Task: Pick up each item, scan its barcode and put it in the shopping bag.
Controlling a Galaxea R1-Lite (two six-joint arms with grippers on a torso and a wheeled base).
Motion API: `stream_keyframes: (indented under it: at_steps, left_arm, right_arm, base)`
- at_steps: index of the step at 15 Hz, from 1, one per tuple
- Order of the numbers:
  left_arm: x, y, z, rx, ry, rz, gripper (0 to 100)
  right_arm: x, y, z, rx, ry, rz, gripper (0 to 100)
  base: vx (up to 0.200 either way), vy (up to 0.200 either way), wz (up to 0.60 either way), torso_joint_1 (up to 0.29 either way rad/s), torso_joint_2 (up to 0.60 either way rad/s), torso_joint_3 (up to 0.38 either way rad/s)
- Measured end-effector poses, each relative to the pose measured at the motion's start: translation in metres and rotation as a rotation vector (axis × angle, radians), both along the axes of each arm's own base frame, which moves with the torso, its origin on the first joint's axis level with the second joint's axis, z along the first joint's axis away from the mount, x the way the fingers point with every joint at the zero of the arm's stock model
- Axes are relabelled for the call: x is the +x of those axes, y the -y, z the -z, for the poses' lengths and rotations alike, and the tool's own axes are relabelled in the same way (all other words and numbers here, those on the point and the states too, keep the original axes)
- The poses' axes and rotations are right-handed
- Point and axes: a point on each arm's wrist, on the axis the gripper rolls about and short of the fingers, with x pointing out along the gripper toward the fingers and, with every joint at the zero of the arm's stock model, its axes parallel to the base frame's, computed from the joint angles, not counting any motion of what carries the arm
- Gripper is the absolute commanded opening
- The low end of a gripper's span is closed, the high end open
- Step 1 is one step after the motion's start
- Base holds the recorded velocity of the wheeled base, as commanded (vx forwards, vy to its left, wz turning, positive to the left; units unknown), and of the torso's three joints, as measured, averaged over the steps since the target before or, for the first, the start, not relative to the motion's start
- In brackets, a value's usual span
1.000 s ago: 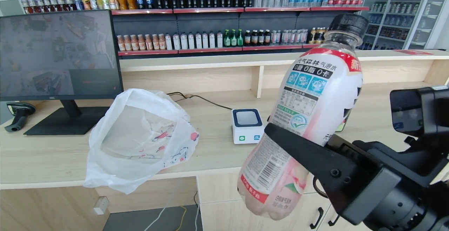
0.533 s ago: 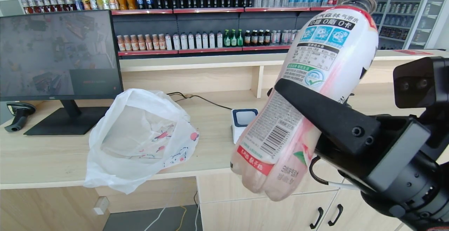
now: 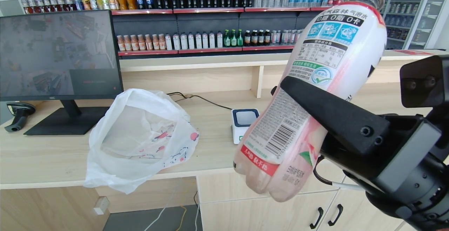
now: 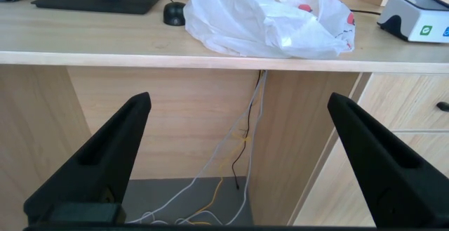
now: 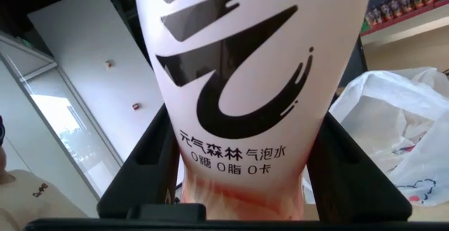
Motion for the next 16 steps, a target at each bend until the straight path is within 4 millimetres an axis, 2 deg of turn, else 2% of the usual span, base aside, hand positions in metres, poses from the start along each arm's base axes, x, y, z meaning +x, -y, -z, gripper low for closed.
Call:
stream_keyframes:
  at_steps: [7,11,16]
  left_arm:
    - [0.0,0.0,0.0,0.0,0.0,0.0,100]
    - [0.0,0.0,0.0,0.0,0.0,0.0,100]
    - [0.0,0.0,0.0,0.0,0.0,0.0,100]
  right_arm:
    - [0.0,0.001,0.001,-0.011,0.013,0.008,0]
    - [0.003,0.004,0.005,-0.086,0.11,0.055,0]
    - [0.023,0.029,0.028,-0.241,0.151,0.255,0]
  base:
    - [0.0,0.0,0.0,0.0,0.0,0.0]
    - [0.0,0.0,0.0,0.0,0.0,0.0]
    - [0.0,0.0,0.0,0.0,0.0,0.0]
